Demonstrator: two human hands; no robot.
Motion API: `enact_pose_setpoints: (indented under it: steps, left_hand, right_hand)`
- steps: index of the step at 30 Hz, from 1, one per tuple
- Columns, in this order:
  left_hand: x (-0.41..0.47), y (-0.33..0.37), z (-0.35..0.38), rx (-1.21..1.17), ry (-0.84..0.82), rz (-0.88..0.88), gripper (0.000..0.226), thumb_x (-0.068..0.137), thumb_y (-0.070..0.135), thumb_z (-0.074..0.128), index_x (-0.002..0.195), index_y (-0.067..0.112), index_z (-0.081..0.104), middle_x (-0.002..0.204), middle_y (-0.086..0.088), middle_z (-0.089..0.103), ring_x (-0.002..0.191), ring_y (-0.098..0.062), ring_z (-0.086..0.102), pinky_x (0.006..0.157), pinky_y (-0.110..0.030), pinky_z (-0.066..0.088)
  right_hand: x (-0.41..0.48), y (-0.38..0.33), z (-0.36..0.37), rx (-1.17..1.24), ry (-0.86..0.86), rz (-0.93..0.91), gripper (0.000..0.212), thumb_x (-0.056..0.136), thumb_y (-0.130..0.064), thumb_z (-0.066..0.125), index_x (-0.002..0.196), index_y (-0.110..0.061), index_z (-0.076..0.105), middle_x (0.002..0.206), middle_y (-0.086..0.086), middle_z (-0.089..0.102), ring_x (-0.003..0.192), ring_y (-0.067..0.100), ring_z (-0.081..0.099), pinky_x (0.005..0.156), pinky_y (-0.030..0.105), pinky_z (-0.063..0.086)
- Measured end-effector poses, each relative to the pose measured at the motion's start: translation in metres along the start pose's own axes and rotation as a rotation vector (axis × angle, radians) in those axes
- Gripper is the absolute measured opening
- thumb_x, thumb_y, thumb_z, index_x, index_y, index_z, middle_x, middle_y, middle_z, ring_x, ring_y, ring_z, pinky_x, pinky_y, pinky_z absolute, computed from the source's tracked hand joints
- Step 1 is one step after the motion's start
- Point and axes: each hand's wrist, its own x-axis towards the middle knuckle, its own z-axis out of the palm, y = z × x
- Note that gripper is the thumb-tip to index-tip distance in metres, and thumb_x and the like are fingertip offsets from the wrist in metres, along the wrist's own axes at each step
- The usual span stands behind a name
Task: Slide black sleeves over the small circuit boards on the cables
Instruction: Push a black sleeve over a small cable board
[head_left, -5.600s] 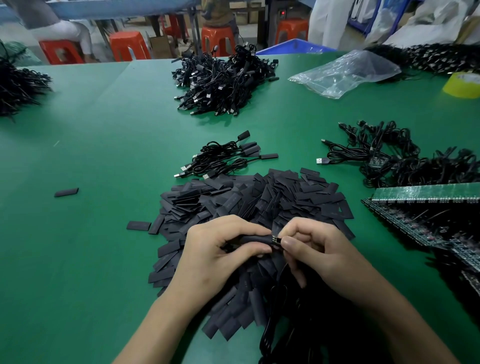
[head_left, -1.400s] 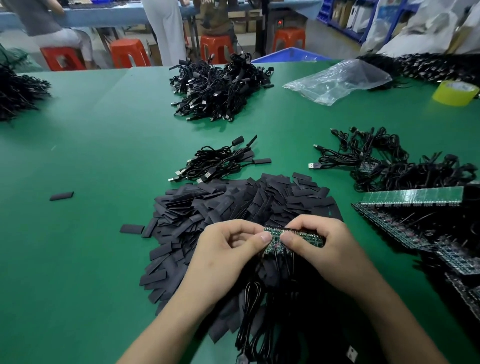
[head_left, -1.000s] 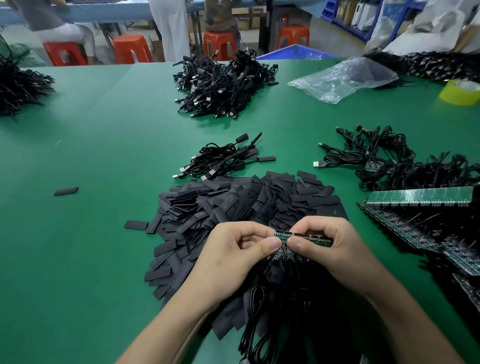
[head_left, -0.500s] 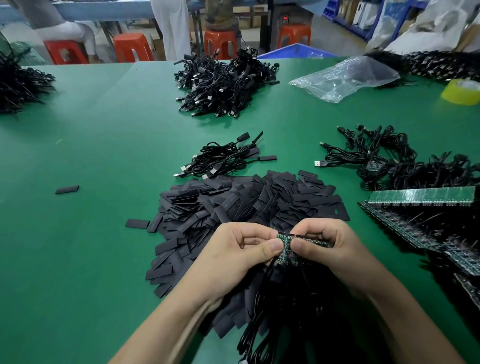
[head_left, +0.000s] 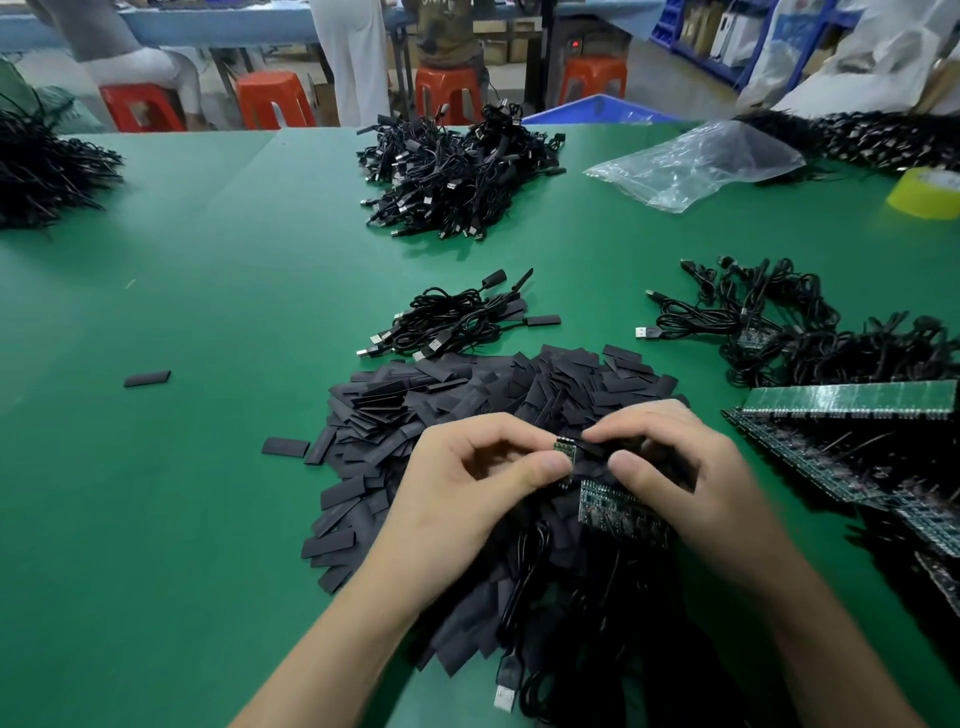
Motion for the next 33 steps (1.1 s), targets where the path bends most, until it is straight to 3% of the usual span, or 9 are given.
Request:
enact_pose_setpoints:
  steps: [5,7,11,14,17,19,26,30,33]
  left_hand:
    - [0.001,-0.005,0.003,0.075,0.06,0.177,0.009,0.077,0.018,0.084,0.079,0.025,0.078,0.088,0.004,0.068,0.071,-0.016,0.064,0.067,-0.029,0.051]
    - [0.002,-0.002,0.001,0.063,0.04,0.171,0.009,0.08,0.013,0.081,0.083,0.022,0.079,0.092,0.002,0.067,0.068,-0.018,0.066,0.063,-0.032,0.054]
    - [0.014,0.005,-0.034,0.542,0.137,0.304,0.012,0.095,0.021,0.07,0.103,0.024,0.08,0.102,0.012,0.071,0.1,-0.006,0.066,0.087,-0.015,0.045]
    - [0.023,0.005,-0.087,0.895,0.25,0.14,0.022,0.097,0.012,0.067,0.111,0.026,0.077,0.105,0.01,0.068,0.094,0.004,0.061,0.085,-0.015,0.044]
    - [0.02,-0.008,-0.141,1.244,0.324,-0.16,0.036,0.094,0.0,0.063,0.12,0.021,0.075,0.116,-0.006,0.067,0.107,-0.025,0.064,0.091,-0.038,0.052]
    - [0.012,-0.017,-0.161,1.321,0.327,-0.275,0.039,0.091,-0.001,0.064,0.122,0.02,0.075,0.12,-0.01,0.065,0.113,-0.033,0.061,0.092,-0.047,0.054]
    - [0.0,-0.026,-0.17,1.301,0.42,-0.257,0.005,0.087,0.025,0.081,0.087,0.031,0.08,0.096,0.002,0.063,0.104,-0.029,0.06,0.077,-0.039,0.048]
    - [-0.002,-0.028,-0.169,1.248,0.341,-0.234,0.019,0.09,0.015,0.077,0.081,0.025,0.064,0.09,0.001,0.052,0.1,-0.035,0.058,0.084,-0.045,0.05]
    - [-0.002,-0.028,-0.164,1.201,0.39,-0.23,0.02,0.094,0.015,0.072,0.083,0.023,0.057,0.085,0.002,0.059,0.091,-0.034,0.06,0.077,-0.043,0.049]
  right_hand:
    - [-0.008,-0.013,0.035,0.151,-0.189,0.011,0.03,0.096,-0.045,0.059,0.097,-0.02,0.076,0.096,-0.002,0.074,0.093,0.017,0.069,0.084,0.034,0.053]
    - [-0.008,-0.016,0.041,0.278,-0.214,0.059,0.025,0.099,-0.035,0.058,0.09,-0.021,0.076,0.088,0.0,0.078,0.084,0.01,0.071,0.078,0.025,0.053]
    - [-0.005,-0.02,0.034,0.545,-0.08,0.115,0.029,0.099,-0.025,0.053,0.079,-0.021,0.073,0.071,0.007,0.073,0.067,0.011,0.065,0.065,0.017,0.049]
    - [0.0,-0.021,0.022,0.946,0.052,0.243,0.027,0.092,-0.034,0.058,0.069,-0.024,0.069,0.054,0.002,0.058,0.056,0.017,0.056,0.052,0.022,0.048]
    - [0.002,-0.019,0.012,1.176,0.033,0.296,0.033,0.1,-0.034,0.05,0.074,-0.018,0.064,0.047,-0.003,0.042,0.05,0.013,0.05,0.044,0.023,0.044]
    - [0.002,-0.016,0.011,1.12,-0.027,0.332,0.036,0.101,-0.035,0.051,0.072,-0.017,0.062,0.045,-0.003,0.037,0.047,0.016,0.048,0.045,0.025,0.044]
    - [-0.003,-0.012,0.026,0.734,-0.216,0.333,0.034,0.101,-0.034,0.047,0.072,-0.015,0.053,0.051,-0.001,0.032,0.039,0.02,0.049,0.048,0.021,0.04]
    - [-0.004,-0.009,0.029,0.713,-0.221,0.345,0.034,0.1,-0.035,0.047,0.074,-0.016,0.054,0.053,0.0,0.031,0.04,0.017,0.037,0.042,0.024,0.03]
    - [-0.002,-0.009,0.032,0.674,-0.241,0.332,0.034,0.1,-0.035,0.046,0.074,-0.017,0.059,0.054,0.001,0.029,0.041,0.015,0.033,0.041,0.023,0.028]
